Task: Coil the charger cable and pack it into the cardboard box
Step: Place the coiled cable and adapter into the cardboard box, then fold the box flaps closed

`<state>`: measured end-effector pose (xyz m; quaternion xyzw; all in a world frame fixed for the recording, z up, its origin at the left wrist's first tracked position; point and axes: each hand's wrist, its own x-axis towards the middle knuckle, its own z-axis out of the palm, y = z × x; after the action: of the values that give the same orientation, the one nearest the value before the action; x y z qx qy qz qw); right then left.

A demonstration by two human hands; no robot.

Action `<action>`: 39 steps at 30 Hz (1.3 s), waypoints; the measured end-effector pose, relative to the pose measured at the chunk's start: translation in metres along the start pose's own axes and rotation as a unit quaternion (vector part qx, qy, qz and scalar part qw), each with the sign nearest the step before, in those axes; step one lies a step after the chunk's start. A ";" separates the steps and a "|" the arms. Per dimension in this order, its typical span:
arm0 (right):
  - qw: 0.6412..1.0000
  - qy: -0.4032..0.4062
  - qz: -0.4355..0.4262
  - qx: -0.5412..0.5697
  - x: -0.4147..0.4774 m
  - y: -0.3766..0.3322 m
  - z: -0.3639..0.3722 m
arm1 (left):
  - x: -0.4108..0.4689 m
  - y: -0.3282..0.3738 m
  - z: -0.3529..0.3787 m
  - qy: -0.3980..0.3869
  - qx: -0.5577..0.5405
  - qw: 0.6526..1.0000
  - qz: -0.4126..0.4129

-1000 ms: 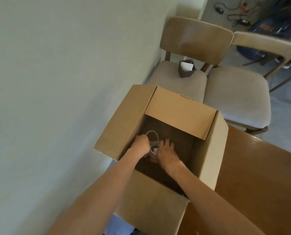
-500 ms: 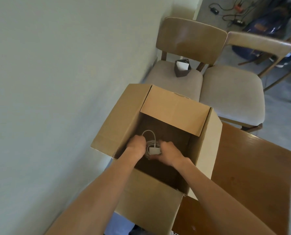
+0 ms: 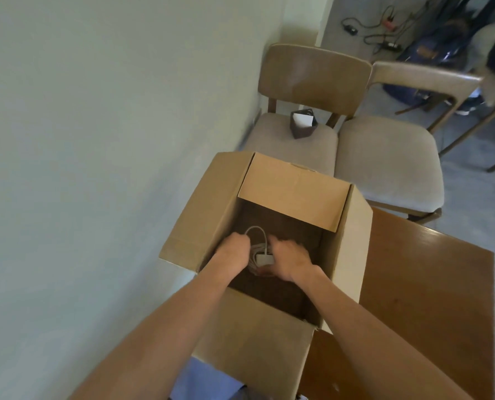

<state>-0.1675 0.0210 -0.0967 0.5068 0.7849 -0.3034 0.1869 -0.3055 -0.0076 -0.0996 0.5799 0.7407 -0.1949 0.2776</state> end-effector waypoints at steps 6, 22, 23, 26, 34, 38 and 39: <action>0.999 0.024 -0.044 0.008 -0.022 -0.018 -0.015 | -0.033 -0.007 -0.022 0.056 -0.058 0.997 0.011; 0.968 0.048 -0.225 0.100 -0.114 -0.066 -0.043 | -0.162 -0.027 -0.019 0.182 -0.116 0.970 -0.108; 0.967 0.046 -0.231 0.099 -0.119 -0.068 -0.044 | -0.169 -0.029 -0.016 0.159 -0.140 0.968 -0.137; 0.965 0.040 -0.240 0.096 -0.132 -0.071 -0.045 | -0.186 -0.039 -0.005 0.092 -0.216 0.956 -0.176; 0.956 0.026 -0.252 0.149 -0.158 -0.062 -0.071 | -0.211 -0.033 -0.064 0.110 -0.181 0.962 -0.174; 0.958 0.039 -0.248 0.139 -0.166 -0.050 -0.086 | -0.193 -0.014 -0.089 0.157 -0.226 0.952 -0.134; 0.960 0.051 -0.243 0.128 -0.165 -0.045 -0.089 | -0.186 -0.008 -0.091 0.173 -0.243 0.945 -0.132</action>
<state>-0.1388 -0.0465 0.0816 0.3350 0.8475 -0.4117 0.0006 -0.2981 -0.0943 0.0888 0.4169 0.8720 0.0602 0.2494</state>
